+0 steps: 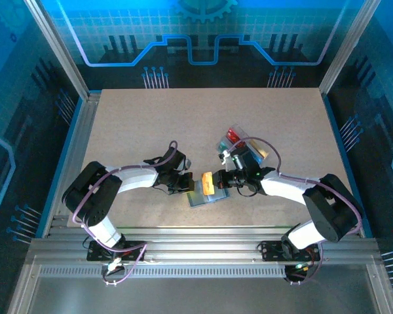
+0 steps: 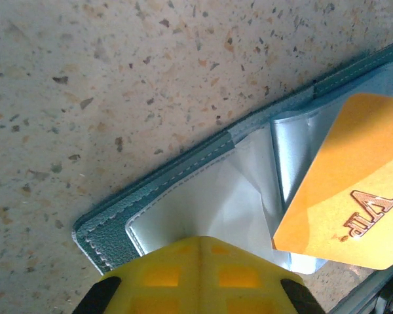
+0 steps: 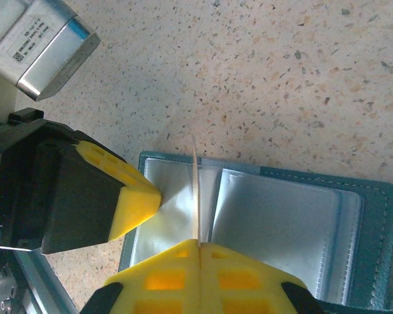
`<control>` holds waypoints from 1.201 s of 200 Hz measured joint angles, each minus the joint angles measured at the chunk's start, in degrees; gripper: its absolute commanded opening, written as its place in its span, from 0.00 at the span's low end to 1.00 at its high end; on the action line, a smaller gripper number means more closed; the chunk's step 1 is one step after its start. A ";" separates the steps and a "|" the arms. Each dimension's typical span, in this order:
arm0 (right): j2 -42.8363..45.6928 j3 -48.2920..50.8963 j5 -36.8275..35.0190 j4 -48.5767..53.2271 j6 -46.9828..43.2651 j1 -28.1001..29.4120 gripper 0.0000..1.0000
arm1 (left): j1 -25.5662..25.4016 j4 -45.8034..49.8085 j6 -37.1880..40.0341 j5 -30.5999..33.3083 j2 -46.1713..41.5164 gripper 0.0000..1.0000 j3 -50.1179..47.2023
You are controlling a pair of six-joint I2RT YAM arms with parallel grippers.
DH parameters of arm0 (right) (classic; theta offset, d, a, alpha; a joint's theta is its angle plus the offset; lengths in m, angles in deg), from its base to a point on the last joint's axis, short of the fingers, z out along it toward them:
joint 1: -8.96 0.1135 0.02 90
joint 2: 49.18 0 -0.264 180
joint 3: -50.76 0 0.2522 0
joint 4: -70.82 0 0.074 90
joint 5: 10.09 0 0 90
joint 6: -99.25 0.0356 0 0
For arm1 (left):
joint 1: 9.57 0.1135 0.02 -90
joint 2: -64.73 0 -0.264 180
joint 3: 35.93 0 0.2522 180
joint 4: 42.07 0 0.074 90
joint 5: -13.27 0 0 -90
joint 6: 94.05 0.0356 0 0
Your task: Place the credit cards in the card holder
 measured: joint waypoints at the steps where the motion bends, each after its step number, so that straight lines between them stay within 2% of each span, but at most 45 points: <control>1: 0.00 0.00 0.00 0.00 0.00 -0.02 0.00 | 0.00 0.00 0.00 0.00 0.00 0.00 0.00; 60: -2.23 0.15 1.64 -2.16 0.72 -0.04 0.00 | 0.00 0.11 0.00 0.00 0.00 0.00 0.00; 137: -3.58 2.54 7.54 -4.98 5.03 -1.57 0.00 | 0.00 0.09 0.00 0.00 0.00 0.00 -0.04; 240: -8.11 2.12 11.17 -2.49 6.43 -2.25 0.00 | 0.00 -0.13 0.00 0.02 0.00 0.00 -0.37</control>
